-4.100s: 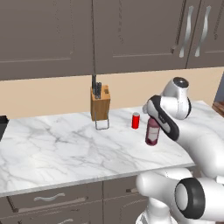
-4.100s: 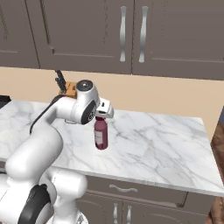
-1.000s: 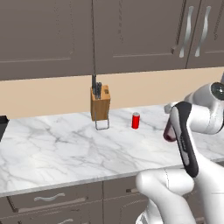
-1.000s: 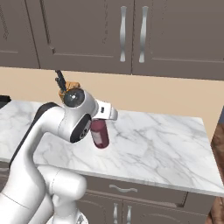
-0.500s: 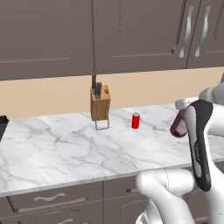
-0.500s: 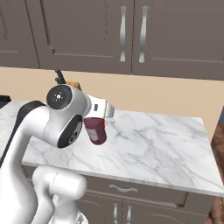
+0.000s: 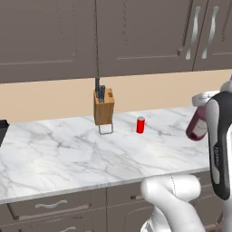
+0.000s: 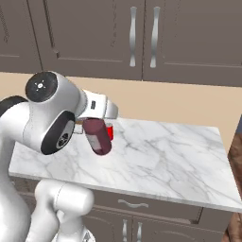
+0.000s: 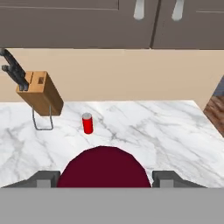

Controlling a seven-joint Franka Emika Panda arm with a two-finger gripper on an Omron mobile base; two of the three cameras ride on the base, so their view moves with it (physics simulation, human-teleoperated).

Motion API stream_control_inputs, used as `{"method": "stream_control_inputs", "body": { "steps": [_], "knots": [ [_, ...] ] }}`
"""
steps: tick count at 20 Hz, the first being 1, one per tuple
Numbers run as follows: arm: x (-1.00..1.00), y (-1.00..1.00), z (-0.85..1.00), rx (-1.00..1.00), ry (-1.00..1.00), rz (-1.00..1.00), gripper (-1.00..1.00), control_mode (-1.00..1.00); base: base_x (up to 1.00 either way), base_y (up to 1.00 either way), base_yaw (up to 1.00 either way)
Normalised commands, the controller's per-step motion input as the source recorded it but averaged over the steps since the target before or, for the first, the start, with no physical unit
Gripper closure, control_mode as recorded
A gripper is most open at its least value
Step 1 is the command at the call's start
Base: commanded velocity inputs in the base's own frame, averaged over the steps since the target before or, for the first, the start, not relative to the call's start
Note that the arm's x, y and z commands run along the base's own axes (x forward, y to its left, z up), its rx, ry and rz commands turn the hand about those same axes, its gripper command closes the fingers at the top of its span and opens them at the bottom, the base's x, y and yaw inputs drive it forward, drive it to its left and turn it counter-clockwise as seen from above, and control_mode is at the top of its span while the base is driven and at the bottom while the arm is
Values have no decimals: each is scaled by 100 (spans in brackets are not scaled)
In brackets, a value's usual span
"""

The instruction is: Move the drinks to the dining counter.

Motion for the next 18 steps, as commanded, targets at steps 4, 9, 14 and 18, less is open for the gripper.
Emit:
{"method": "stream_control_inputs", "body": {
  "steps": [4,9,14,18],
  "knots": [
    [-35,1,50,0,21,-3,100,-100,0,0,0],
    [-28,7,19,1,28,-1,100,-100,0,0,0],
    [-14,6,1,0,23,-1,100,-100,0,0,0],
    [-16,0,-2,0,3,0,100,100,-6,-6,-1]
  ]
}}
